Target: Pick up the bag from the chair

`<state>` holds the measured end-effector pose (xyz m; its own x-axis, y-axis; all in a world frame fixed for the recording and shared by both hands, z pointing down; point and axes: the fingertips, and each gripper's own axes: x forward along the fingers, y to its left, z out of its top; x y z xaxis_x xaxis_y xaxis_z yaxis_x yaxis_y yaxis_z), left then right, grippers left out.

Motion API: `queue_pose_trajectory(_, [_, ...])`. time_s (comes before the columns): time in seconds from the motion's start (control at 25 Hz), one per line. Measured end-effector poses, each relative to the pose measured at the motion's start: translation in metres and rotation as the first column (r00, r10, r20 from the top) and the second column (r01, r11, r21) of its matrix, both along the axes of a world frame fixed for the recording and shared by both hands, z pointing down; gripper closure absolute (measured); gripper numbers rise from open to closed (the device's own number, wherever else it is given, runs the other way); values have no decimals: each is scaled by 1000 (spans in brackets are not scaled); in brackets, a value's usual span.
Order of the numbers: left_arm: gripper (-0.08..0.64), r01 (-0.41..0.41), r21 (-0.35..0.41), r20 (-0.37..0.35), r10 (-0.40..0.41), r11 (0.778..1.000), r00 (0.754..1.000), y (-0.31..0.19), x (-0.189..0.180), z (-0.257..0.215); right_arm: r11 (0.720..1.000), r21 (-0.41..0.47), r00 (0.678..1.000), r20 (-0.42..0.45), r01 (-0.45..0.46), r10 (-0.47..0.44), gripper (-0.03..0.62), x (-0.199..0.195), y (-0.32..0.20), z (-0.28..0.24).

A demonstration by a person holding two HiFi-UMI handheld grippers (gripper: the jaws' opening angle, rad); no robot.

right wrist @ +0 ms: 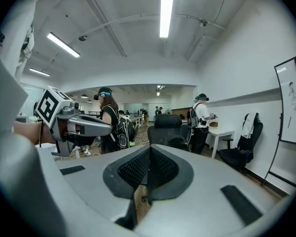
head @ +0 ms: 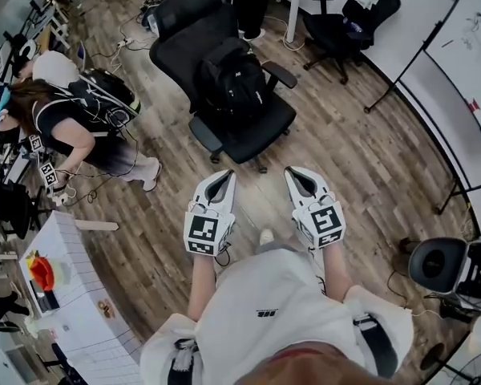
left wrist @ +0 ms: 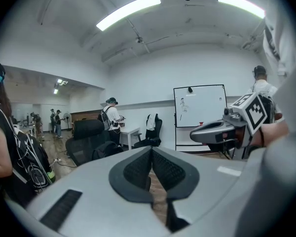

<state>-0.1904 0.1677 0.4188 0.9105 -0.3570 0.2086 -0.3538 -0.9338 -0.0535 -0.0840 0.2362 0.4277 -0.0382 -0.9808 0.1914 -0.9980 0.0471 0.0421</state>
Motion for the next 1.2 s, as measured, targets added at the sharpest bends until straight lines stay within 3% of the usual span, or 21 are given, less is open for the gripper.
queue_pose_trajectory(0.68, [548, 62, 20, 26, -63, 998, 998, -65, 47, 6, 998, 8, 998, -3, 64, -64, 597, 53, -72, 3])
queue_pose_trajectory(1.2, [548, 100, 16, -43, -100, 995, 994, -162, 80, 10, 999, -6, 999, -15, 35, -35, 597, 90, -160, 14])
